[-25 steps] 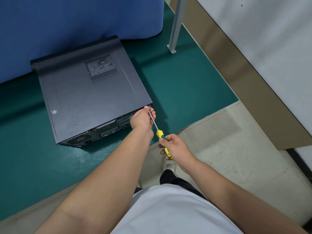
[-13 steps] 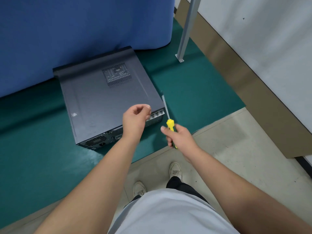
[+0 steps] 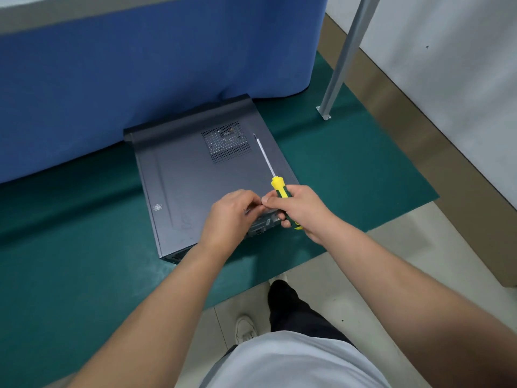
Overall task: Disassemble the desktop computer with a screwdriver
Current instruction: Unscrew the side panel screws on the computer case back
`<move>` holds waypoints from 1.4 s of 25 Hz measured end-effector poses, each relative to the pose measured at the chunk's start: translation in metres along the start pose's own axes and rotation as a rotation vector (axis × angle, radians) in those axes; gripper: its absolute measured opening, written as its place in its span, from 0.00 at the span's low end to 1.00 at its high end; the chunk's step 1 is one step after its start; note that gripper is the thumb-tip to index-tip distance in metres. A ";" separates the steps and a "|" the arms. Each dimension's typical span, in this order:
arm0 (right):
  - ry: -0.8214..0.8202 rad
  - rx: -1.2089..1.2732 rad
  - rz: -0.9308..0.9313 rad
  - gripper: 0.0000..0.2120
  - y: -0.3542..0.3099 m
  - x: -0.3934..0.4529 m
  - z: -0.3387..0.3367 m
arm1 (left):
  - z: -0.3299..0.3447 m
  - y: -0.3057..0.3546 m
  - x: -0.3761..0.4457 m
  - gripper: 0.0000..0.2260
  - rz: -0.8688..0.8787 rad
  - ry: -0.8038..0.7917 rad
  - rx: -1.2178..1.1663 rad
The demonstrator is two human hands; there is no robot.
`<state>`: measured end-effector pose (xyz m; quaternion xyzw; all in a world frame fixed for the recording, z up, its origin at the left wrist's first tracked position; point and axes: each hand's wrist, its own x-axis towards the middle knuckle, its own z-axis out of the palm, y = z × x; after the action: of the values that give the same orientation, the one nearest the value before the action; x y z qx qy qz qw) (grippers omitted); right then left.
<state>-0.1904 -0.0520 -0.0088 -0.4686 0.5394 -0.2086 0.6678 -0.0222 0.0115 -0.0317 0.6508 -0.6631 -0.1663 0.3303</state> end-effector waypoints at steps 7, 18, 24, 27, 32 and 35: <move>-0.165 -0.021 0.150 0.07 -0.028 0.081 -0.038 | 0.017 -0.022 0.080 0.07 0.036 -0.085 0.054; 0.205 -0.520 -0.036 0.04 -0.068 0.318 -0.138 | 0.043 -0.115 0.255 0.24 -0.170 -0.252 0.460; 0.367 -0.763 -0.005 0.07 -0.046 0.422 -0.129 | 0.063 -0.138 0.243 0.24 -0.122 -0.091 0.562; 0.430 -0.771 -0.023 0.07 -0.030 0.431 -0.127 | 0.065 -0.140 0.244 0.24 -0.113 -0.065 0.563; 0.424 -0.768 -0.047 0.10 -0.028 0.429 -0.127 | 0.064 -0.141 0.244 0.24 -0.101 -0.057 0.544; 0.438 -0.638 -0.085 0.09 -0.034 0.401 -0.131 | 0.064 -0.141 0.244 0.24 -0.102 -0.062 0.551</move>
<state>-0.1696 -0.4352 -0.1879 -0.6191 0.6871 -0.1527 0.3483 0.0577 -0.2530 -0.1158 0.7432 -0.6594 -0.0160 0.1119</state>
